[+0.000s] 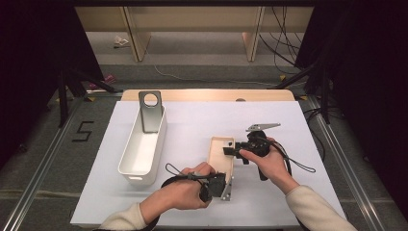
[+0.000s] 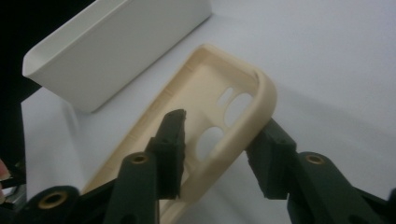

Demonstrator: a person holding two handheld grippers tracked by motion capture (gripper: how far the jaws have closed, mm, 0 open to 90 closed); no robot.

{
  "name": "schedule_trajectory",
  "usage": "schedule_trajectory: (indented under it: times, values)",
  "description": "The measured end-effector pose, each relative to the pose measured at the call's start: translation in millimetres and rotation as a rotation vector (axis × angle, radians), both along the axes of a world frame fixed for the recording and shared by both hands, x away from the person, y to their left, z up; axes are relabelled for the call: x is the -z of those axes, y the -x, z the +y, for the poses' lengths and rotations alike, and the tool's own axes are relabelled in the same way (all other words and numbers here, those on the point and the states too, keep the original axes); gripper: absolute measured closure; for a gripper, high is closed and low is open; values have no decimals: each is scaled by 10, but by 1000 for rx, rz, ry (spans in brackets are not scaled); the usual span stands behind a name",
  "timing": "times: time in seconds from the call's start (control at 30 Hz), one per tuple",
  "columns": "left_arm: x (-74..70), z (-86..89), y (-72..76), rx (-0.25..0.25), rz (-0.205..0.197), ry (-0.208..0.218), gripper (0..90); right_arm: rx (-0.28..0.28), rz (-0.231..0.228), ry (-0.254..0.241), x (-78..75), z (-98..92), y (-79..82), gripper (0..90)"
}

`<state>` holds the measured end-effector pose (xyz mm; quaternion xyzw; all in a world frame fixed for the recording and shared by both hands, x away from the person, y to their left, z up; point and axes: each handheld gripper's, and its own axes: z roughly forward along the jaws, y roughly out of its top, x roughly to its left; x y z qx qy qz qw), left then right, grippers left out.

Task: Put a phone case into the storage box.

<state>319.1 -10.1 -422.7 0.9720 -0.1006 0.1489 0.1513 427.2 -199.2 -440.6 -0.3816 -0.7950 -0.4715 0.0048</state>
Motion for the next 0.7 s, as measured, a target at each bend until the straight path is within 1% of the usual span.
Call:
schedule_trajectory:
  times: [0.03,0.17,0.3,0.37,0.4,0.5,0.57,0.63,0.7]
  values:
    - [1,-1,1,0,0,1,870,1,5,-11,-8,-8,-2,623]
    - [5,-8,8,-2,3,5,870,0,18,-40,-39,-24,-1,657]
    - [25,-9,-6,-1,-6,10,870,-4,25,-66,-84,-27,14,702]
    - [39,-5,-21,0,-6,23,869,-5,25,-75,-116,-30,25,724]
    - [50,-2,-24,-8,-1,33,869,-4,21,-78,-133,-32,30,738]
    - [61,14,-59,-13,-10,40,870,-2,19,-117,-180,-44,46,774]
    - [60,25,-73,-18,-20,47,869,-3,26,-147,-215,-46,59,795]
    - [57,31,-84,-22,-20,53,867,0,32,-166,-246,-44,74,806]
    - [54,39,-91,-28,-23,55,865,1,26,-174,-271,-38,84,809]
